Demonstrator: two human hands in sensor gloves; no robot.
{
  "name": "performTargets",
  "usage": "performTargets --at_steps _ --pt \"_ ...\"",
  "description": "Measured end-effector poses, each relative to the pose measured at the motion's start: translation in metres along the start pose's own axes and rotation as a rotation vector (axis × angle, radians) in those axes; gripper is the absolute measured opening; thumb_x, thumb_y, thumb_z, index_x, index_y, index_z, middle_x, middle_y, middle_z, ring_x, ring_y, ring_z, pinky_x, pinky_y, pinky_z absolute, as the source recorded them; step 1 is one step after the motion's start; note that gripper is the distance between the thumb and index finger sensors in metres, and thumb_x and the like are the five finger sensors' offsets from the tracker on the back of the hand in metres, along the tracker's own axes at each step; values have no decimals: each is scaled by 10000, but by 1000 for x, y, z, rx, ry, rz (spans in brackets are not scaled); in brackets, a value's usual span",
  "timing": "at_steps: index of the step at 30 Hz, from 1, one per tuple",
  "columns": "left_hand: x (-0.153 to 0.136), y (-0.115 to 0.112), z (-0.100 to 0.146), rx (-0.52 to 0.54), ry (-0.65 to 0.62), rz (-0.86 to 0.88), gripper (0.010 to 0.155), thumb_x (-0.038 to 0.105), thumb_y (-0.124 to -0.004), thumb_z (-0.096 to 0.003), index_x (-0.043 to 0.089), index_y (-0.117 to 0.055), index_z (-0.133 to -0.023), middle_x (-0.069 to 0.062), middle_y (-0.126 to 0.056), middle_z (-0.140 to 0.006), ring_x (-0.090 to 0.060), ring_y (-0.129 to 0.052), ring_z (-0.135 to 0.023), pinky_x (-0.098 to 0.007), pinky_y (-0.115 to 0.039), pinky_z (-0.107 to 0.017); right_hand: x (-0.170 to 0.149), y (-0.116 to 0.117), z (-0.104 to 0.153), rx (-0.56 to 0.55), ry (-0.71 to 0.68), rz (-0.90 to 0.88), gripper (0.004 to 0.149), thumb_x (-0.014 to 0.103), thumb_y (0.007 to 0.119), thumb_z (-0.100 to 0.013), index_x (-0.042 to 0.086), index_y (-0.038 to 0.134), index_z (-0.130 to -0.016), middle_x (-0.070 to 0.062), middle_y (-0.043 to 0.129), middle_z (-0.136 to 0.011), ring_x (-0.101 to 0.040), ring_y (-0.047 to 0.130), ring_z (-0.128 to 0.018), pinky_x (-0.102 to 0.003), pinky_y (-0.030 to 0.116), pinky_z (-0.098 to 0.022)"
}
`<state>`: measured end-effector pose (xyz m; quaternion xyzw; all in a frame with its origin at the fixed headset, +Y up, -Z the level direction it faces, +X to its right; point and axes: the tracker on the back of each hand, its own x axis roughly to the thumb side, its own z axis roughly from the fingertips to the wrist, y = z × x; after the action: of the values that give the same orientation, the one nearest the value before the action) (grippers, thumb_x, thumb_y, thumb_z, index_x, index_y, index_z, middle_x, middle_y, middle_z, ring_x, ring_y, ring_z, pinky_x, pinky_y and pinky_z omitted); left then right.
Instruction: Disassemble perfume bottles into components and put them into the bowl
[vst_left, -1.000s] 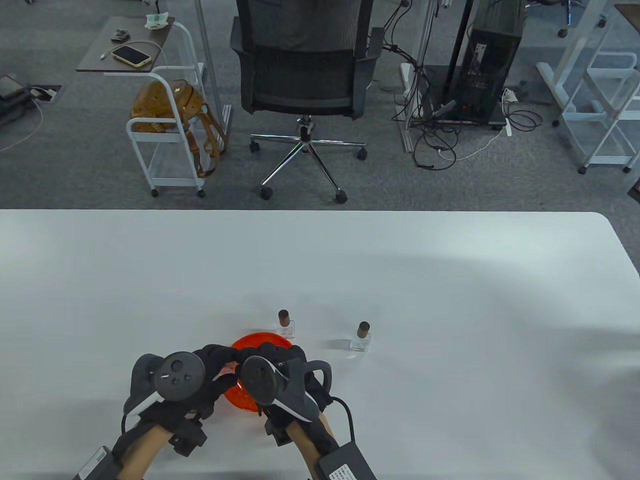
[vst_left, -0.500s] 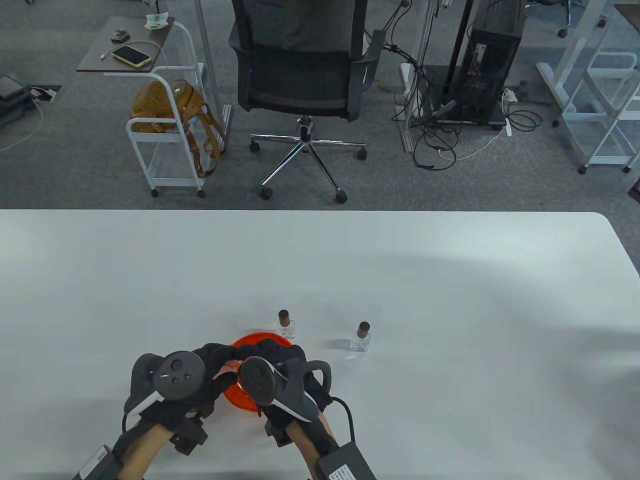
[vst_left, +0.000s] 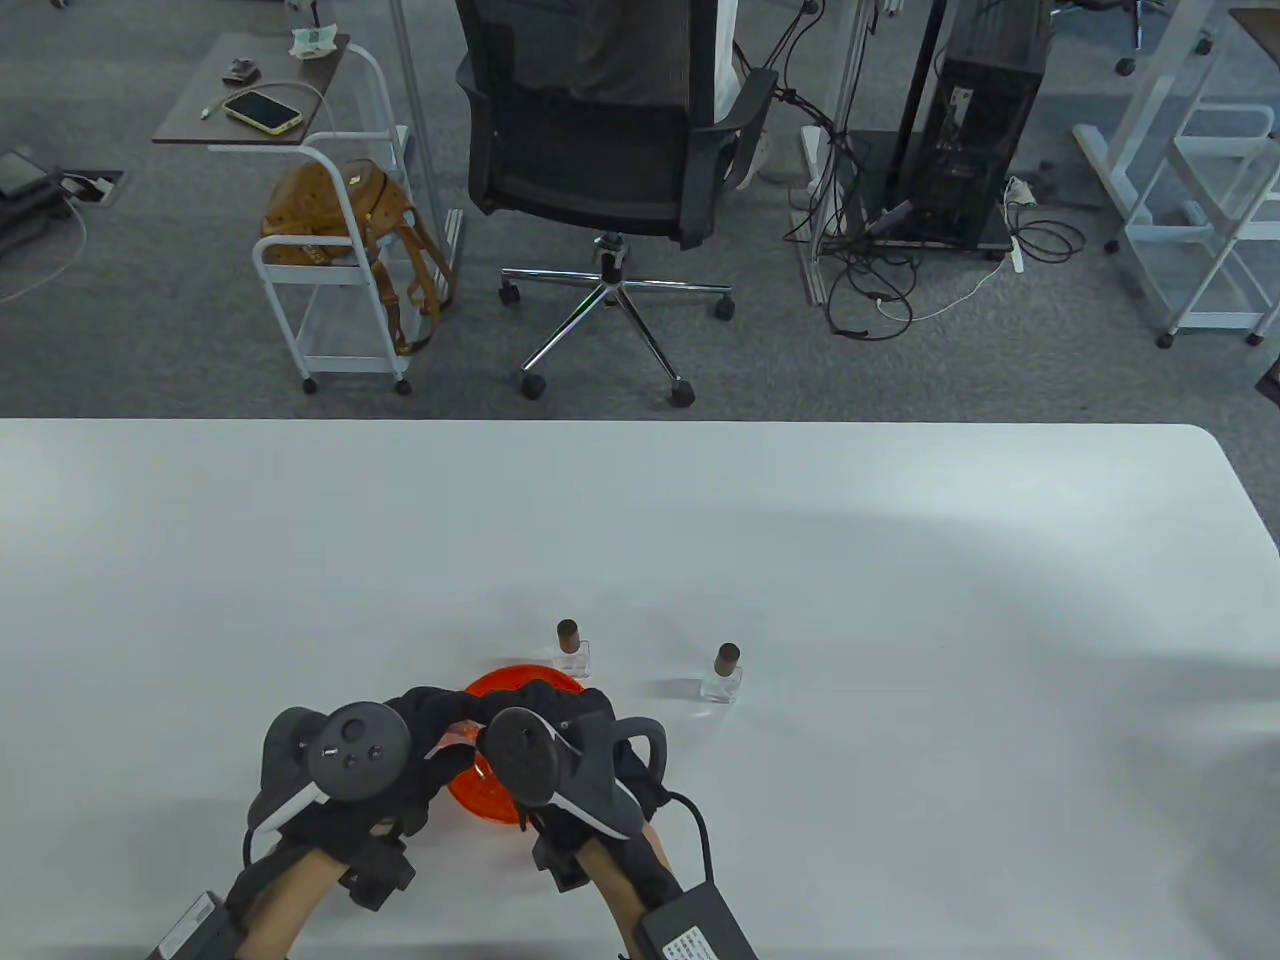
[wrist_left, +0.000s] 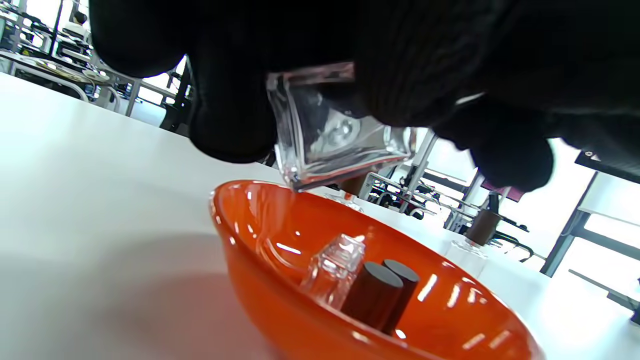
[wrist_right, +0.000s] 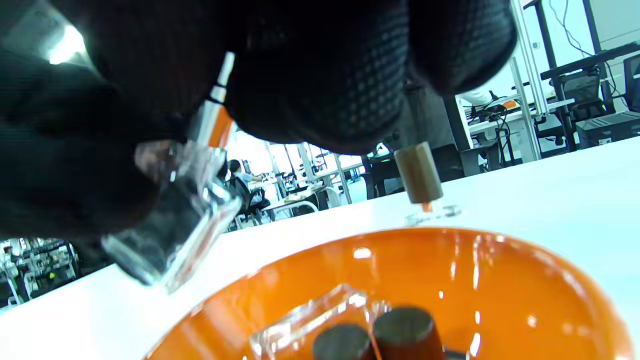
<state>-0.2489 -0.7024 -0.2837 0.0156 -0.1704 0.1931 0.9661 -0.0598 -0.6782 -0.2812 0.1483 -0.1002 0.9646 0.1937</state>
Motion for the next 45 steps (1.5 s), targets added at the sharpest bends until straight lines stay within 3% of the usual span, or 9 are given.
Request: performTargets --at_steps 2,5,10,17,23,29,34,39,45 --pt "-4 2 1 23 39 -12 550 380 -876 -414 195 -839 -931 -127 -956 -900 -310 -1068 -679 -582 -753 -592 -11 -12 -1 -44 26 -57 426 430 829 -359 335 830 -775 63 962 -712 -59 1041 -423 -476 834 -541" --pt "-9 4 1 31 76 -20 551 376 -877 -414 192 -843 -932 -130 -960 -898 -312 -1069 -677 -582 -751 -593 -22 -16 -2 -119 61 38 430 419 839 -362 326 825 -781 57 958 -731 -62 1042 -429 -480 835 -534" --pt "-8 2 0 12 91 -51 554 335 -880 -419 188 -829 -951 -119 -949 -915 -307 -1071 -697 -573 -760 -596 -16 28 -9 -8 29 500 445 414 873 -344 342 825 -780 75 968 -759 -38 1046 -395 -466 851 -521" --pt "-4 3 0 29 85 -88 546 379 -905 -406 259 -871 -938 -76 -1006 -865 -278 -1094 -681 -553 -780 -586 -7 54 -18 86 0 627 420 442 880 -334 373 864 -748 104 994 -745 -44 1032 -390 -469 841 -521" --pt "2 1 -2 6 100 -154 540 380 -920 -402 263 -884 -928 -56 -1022 -869 -305 -1062 -726 -564 -758 -603 -12 42 -18 77 20 586 445 444 869 -333 364 857 -771 92 980 -771 -69 1035 -450 -486 822 -545" --pt "20 -3 -22 -38 156 -285 556 328 -921 -406 206 -865 -945 -88 -1014 -883 -327 -1060 -742 -568 -760 -604 -37 -7 -11 -50 132 402 439 470 812 -354 344 863 -771 71 986 -760 -81 1040 -452 -492 821 -544" --pt "39 -13 -40 -71 193 -439 550 379 -943 -392 247 -911 -925 -45 -1068 -840 -292 -1062 -706 -554 -756 -600 -64 -30 -6 -96 215 289 441 488 786 -361 332 875 -764 60 996 -745 -87 1044 -442 -494 824 -535" --pt "51 -29 -50 -133 211 -558 559 421 -945 -383 263 -925 -919 -12 -1107 -808 -262 -1064 -683 -530 -766 -587 -72 -29 -7 -79 233 279 439 493 779 -362 325 885 -754 56 1003 -734 -92 1048 -437 -497 824 -534" --pt "54 -42 -48 -195 180 -586 530 434 -918 -399 301 -932 -912 17 -1115 -808 -261 -1052 -694 -531 -752 -593 -68 -25 -7 -64 222 289 442 499 774 -362 328 884 -754 60 1004 -734 -89 1048 -438 -496 824 -535"
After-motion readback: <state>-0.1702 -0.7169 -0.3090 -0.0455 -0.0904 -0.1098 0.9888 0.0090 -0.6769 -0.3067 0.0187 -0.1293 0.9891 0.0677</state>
